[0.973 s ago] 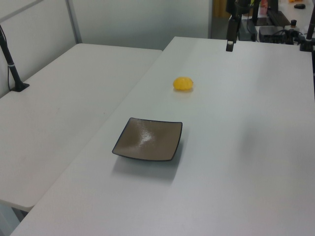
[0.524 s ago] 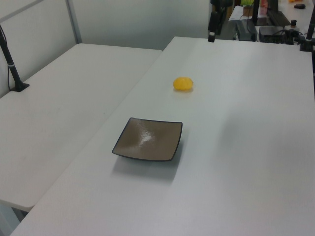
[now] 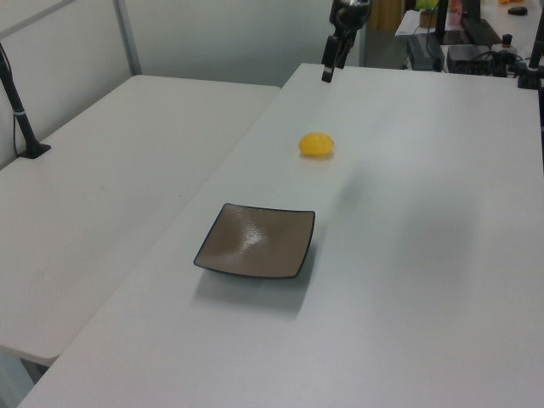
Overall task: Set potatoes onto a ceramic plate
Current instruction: 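Move the open gripper down over the yellow potato, then close the gripper around the yellow potato, then lift the potato and carry it over the brown square plate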
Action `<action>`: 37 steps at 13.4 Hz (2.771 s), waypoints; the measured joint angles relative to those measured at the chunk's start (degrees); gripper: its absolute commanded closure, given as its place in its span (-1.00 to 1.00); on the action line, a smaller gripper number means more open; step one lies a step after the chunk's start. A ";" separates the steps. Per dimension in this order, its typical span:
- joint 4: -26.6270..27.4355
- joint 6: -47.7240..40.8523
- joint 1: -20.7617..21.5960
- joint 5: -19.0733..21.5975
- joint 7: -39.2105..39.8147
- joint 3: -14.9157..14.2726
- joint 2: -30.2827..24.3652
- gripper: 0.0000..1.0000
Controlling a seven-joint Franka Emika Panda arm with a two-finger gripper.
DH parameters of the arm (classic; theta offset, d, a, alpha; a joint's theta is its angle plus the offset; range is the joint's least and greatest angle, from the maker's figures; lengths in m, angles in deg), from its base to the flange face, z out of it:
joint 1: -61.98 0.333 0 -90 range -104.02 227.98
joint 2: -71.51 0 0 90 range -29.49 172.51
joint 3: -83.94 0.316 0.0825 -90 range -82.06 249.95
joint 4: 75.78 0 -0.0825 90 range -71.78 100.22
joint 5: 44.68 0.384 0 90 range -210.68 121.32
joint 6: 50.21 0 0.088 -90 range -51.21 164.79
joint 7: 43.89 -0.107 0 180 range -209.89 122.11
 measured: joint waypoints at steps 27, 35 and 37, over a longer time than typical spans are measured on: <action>-2.79 21.32 -2.17 -4.51 6.39 -0.96 21.87 1.00; -1.73 7.46 -0.24 -4.81 6.41 -0.87 9.14 1.00; 2.00 -0.88 0.17 -4.80 6.41 -0.87 1.30 1.00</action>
